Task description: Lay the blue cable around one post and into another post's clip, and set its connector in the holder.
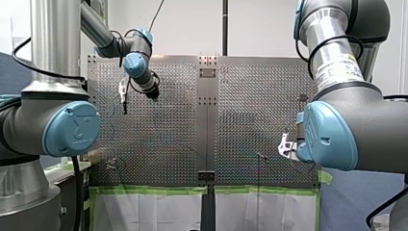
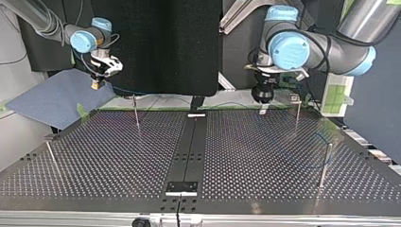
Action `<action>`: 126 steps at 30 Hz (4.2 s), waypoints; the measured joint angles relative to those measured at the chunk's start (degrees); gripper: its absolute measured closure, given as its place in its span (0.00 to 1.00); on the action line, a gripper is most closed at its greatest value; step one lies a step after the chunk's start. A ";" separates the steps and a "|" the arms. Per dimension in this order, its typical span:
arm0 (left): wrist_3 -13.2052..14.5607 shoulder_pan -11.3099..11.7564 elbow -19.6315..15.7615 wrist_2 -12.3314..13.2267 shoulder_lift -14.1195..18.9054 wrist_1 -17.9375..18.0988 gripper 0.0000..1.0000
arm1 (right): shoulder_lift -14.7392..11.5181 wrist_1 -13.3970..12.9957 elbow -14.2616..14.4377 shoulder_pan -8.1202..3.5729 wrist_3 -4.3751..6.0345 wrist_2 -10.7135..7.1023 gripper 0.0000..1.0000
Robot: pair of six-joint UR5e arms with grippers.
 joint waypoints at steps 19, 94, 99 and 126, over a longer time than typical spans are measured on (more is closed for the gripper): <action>-1.12 -9.85 -5.99 0.09 -9.85 9.87 0.00 | -0.04 0.21 0.76 1.05 -2.09 -0.06 1.00; 4.02 -28.47 19.63 -4.54 -47.14 47.15 0.00 | 0.00 -0.20 0.73 2.65 -2.91 -0.49 1.00; 4.33 -28.05 19.80 -6.40 -49.52 49.06 0.00 | 0.01 -0.27 0.76 2.72 -2.95 -0.34 1.00; 7.17 -26.71 21.33 -8.77 -63.05 46.95 0.00 | 0.05 -0.38 0.79 3.38 -3.63 -0.50 1.00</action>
